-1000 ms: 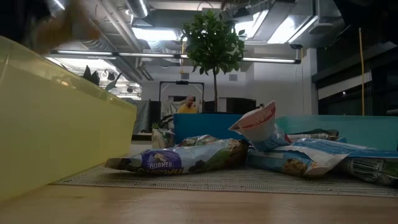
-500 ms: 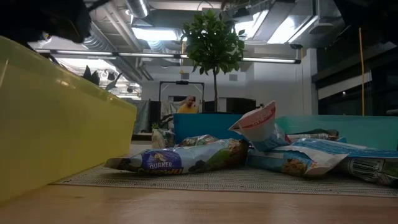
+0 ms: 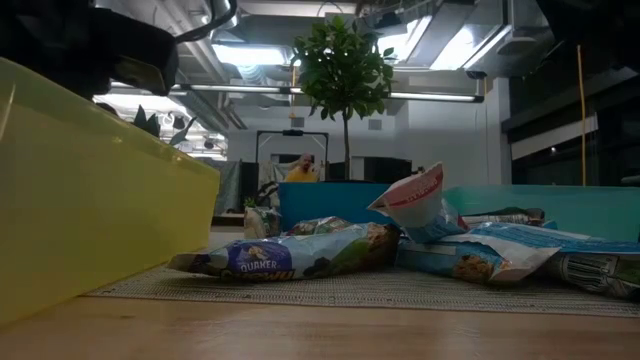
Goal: Pick and place Granola Bars by type
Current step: Put the yellow granola bar into the yellow bin, then put the red granola bar into the green bin
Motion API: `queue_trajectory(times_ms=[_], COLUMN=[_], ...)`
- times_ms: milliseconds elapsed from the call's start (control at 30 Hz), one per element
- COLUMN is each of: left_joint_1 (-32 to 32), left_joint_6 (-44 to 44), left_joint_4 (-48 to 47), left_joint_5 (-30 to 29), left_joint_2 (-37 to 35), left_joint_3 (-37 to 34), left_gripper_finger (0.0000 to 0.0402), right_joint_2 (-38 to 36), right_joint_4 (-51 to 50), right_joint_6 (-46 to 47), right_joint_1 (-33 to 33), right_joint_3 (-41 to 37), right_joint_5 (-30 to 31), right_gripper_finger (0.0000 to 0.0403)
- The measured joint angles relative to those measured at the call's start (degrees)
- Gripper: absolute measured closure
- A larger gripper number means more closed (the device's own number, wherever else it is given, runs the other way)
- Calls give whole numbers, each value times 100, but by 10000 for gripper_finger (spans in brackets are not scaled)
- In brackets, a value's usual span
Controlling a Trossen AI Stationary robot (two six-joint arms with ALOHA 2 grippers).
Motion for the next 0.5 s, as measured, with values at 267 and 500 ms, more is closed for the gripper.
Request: queue_trajectory(times_ms=[267, 500], left_joint_1=[20, 20], left_joint_6=[-13, -154], left_joint_4=[-37, -482], left_joint_5=[-29, -188], left_joint_2=[0, -4], left_joint_3=[9, 386], left_gripper_finger=[299, 249], right_joint_2=[0, 2], right_joint_4=[0, -586], right_joint_6=[0, 259], right_joint_1=[0, 0], right_joint_3=[2, 220], right_joint_5=[-3, -380], right_gripper_finger=[388, 327])
